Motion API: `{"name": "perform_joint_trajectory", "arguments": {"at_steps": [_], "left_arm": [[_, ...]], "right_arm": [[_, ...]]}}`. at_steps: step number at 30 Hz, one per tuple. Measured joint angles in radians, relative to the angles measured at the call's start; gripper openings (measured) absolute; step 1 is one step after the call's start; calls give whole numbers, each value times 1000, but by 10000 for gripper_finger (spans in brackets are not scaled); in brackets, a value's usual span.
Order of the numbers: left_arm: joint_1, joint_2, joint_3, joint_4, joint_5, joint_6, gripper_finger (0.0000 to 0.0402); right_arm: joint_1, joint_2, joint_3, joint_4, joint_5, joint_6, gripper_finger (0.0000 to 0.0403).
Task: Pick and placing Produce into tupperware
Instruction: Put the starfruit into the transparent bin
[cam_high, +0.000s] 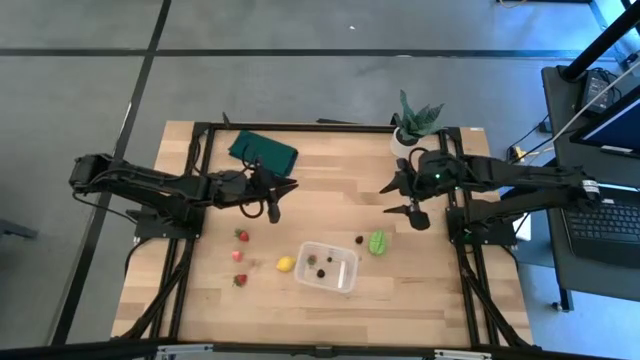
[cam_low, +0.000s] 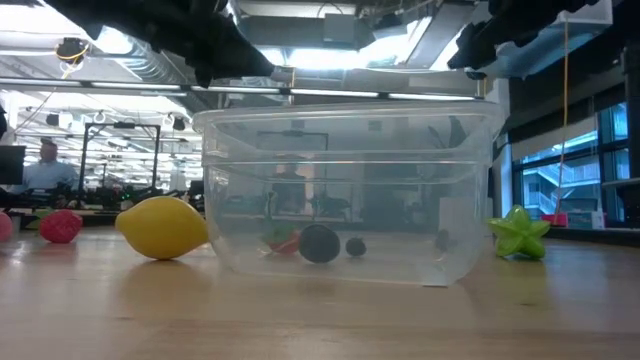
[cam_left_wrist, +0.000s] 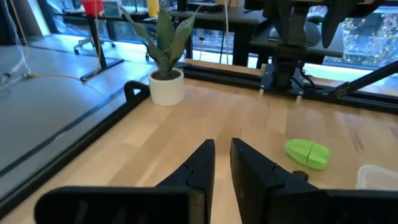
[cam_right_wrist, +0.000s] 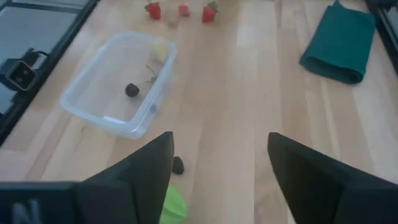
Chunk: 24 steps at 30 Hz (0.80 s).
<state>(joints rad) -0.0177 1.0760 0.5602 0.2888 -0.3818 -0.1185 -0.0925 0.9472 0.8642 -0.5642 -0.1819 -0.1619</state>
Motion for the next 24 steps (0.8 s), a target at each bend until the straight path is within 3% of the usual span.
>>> {"name": "perform_joint_trajectory", "arguments": {"at_steps": [11, 19, 24], "left_arm": [[0, -49, 1, -7, -27, 50, 22], [0, -102, 0, -58, -27, 50, 8], [0, -112, 0, -63, -27, 50, 1]], "right_arm": [[0, 77, 0, 7, 19, 25, 375], [0, 90, 0, -75, -75, 207, 384], [43, 97, 0, -121, -17, 90, 384]]}}
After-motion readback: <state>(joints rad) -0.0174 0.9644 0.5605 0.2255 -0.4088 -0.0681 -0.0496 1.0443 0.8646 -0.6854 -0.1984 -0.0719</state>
